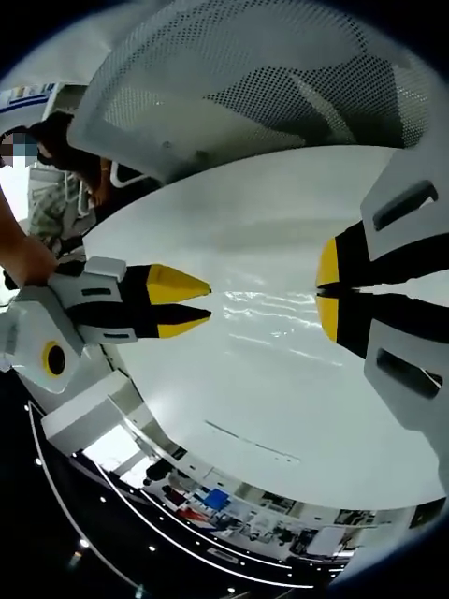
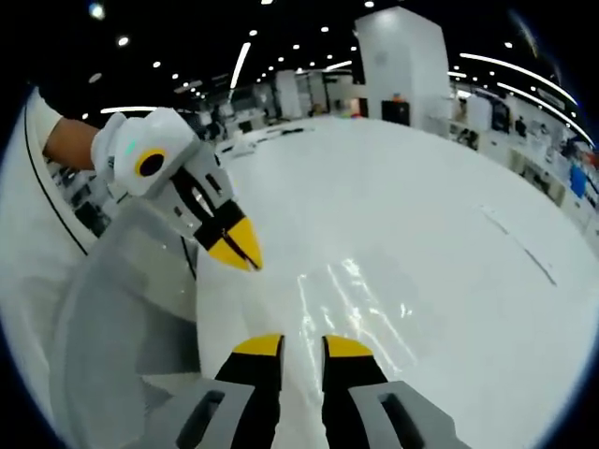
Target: Open the resealable bag by pulling the two sides of the seal apart until the entire bag opening is separated and visibly accessible.
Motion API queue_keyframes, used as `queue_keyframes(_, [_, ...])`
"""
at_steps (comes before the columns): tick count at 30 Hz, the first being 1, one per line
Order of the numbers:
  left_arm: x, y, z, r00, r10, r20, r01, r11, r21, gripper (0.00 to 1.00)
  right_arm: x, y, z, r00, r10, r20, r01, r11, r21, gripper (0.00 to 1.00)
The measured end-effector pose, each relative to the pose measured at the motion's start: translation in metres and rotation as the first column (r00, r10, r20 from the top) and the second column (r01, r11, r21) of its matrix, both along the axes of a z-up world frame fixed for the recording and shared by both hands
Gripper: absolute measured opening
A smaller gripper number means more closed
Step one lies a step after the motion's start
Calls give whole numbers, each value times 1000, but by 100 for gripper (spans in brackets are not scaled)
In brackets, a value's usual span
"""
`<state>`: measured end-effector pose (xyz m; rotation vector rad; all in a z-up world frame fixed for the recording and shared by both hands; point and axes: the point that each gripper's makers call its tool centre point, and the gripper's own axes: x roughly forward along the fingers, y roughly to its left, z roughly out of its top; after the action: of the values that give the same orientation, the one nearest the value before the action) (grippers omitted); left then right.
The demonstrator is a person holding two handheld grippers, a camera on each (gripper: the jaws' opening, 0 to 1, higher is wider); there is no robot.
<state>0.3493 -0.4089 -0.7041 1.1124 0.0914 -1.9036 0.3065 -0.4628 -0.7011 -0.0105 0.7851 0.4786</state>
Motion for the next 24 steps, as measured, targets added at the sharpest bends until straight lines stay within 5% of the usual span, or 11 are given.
queue_keyframes(24, [-11, -3, 5, 999, -17, -34, 16, 999, -32, 0, -14, 26, -20, 990, 65, -124, -56, 995, 77, 1])
